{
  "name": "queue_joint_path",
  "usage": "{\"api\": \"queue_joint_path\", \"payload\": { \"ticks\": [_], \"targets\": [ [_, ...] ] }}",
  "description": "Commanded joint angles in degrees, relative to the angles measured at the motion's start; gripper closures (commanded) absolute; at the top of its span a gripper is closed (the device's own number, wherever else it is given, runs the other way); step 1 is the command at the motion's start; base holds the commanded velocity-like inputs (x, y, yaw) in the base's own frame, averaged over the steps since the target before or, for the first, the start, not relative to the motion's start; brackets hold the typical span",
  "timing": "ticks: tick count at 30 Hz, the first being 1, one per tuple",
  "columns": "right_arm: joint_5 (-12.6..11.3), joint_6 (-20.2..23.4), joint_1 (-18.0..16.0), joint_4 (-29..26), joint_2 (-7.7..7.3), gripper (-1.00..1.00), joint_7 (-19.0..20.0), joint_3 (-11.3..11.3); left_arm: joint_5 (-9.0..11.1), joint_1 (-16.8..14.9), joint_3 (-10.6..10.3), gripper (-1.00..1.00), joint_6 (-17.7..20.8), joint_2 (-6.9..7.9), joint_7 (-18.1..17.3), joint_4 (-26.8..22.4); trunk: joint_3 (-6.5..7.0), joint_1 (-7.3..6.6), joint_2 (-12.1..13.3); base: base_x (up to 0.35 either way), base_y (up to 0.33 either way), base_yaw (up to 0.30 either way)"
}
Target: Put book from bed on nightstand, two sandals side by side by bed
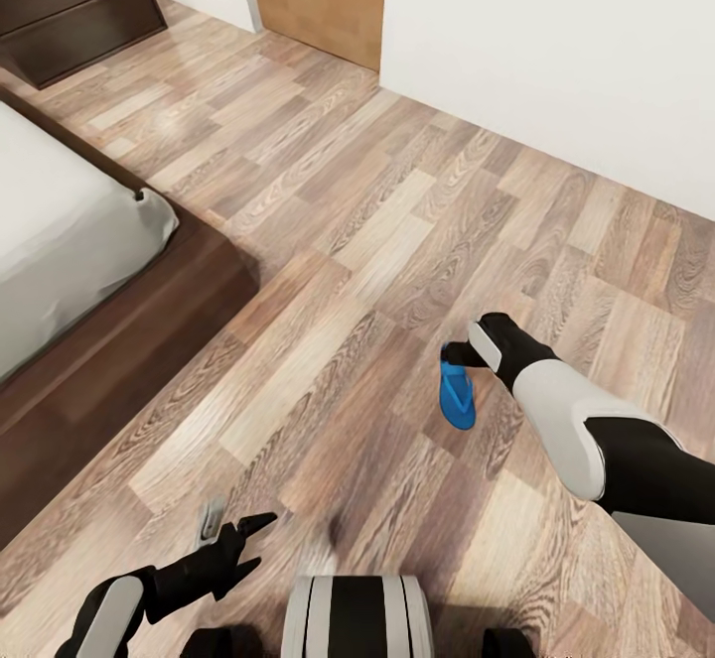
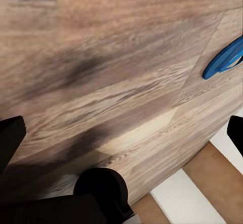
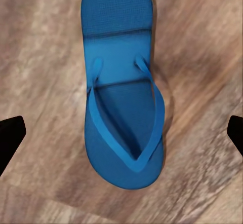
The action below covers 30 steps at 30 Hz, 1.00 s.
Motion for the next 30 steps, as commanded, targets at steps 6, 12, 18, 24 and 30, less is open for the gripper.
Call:
{"api": "queue_joint_path", "payload": {
  "ticks": [6,12,18,24,30],
  "targets": [
    [-0.6,0.2,-0.1,-0.1,0.05,-1.00,-0.6,-0.1,-0.4,0.1,0.1,-1.00,0.5,0.33,-0.5,-1.5,-1.37,0.14,-0.1,0.000,0.000,0.000],
    [-0.6,0.2,-0.2,-0.1,0.10,-1.00,-0.7,-0.1,-0.3,0.1,0.0,-1.00,1.3,0.42,-0.6,-3.0,-2.70,0.30,-0.2,0.000,0.000,0.000],
    [-0.6,0.2,-0.3,-0.1,0.08,-1.00,-0.6,-0.1,-0.3,0.1,0.0,-1.00,1.5,0.44,-0.6,-4.2,-3.36,0.38,-0.2,0.000,0.000,0.000],
    [-0.6,0.2,-0.4,-0.1,0.10,-1.00,-0.6,-0.1,-0.2,0.1,0.0,-1.00,1.5,0.39,-0.6,-5.0,-3.36,0.38,-0.2,0.000,0.000,0.000],
    [-0.7,0.2,-0.4,-0.1,0.14,-1.00,-0.6,-0.1,-0.2,0.1,0.0,-1.00,1.5,0.38,-0.6,-5.3,-3.36,0.38,-0.2,0.000,0.000,0.000]
  ]
}}
